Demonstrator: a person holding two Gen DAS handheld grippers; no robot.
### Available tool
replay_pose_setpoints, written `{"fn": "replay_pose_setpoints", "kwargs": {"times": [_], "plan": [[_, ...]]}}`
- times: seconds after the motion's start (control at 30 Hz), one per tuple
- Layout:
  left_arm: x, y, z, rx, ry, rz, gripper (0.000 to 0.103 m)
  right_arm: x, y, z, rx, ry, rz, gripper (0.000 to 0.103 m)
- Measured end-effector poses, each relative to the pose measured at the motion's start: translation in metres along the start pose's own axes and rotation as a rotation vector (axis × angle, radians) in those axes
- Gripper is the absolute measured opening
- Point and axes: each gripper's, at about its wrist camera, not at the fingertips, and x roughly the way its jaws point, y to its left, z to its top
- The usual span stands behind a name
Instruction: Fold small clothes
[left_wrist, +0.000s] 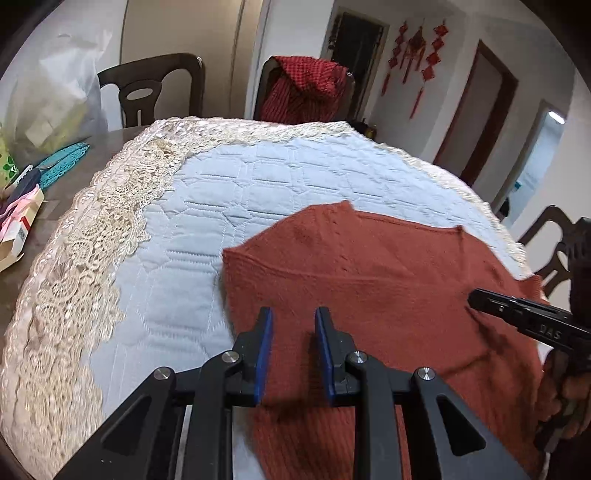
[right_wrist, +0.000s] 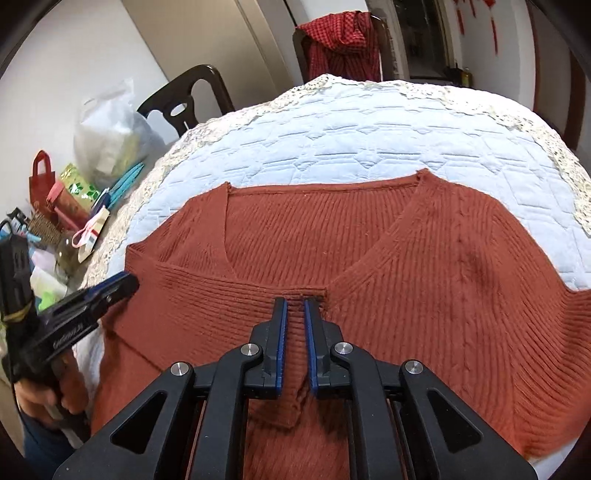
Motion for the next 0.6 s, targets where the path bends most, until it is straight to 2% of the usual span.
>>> {"fn": "replay_pose_setpoints", "kwargs": {"times": [0.1,0.2,0.4,0.47,0.53,0.6], "plan": [[-0.006,-0.002,-0.011,0.013,0.007,0.014,0.026,-0.016,0.006,-0.017,-0.036,-0.002,0.004,0.009],[-0.001,-0.003,-0.021,0.024,0.011,0.04,0.026,-0.014,0.009,-0.037,-0.069,0.031,0.005,0.012],[-0.026,-0.011,-0.022,0.009,-0.007,0.037,0.027,-0.036,0.015,-0.045,-0.1,0.005,-0.039,0.019],[-0.036,-0.015,-0.027,0.004,-0.012,0.025,0.035,-0.047,0.019,-0.052,-0.118,-0.015,-0.045,0.027],[-0.044,-0.021,-0.034,0.003,-0.018,0.014,0.037,-0.055,0.022,-0.058,-0.125,-0.029,-0.043,0.038],[-0.051,-0.027,-0.039,0.01,-0.02,0.008,0.039,-0.063,0.026,-0.065,-0.136,-0.041,-0.043,0.04]]}}
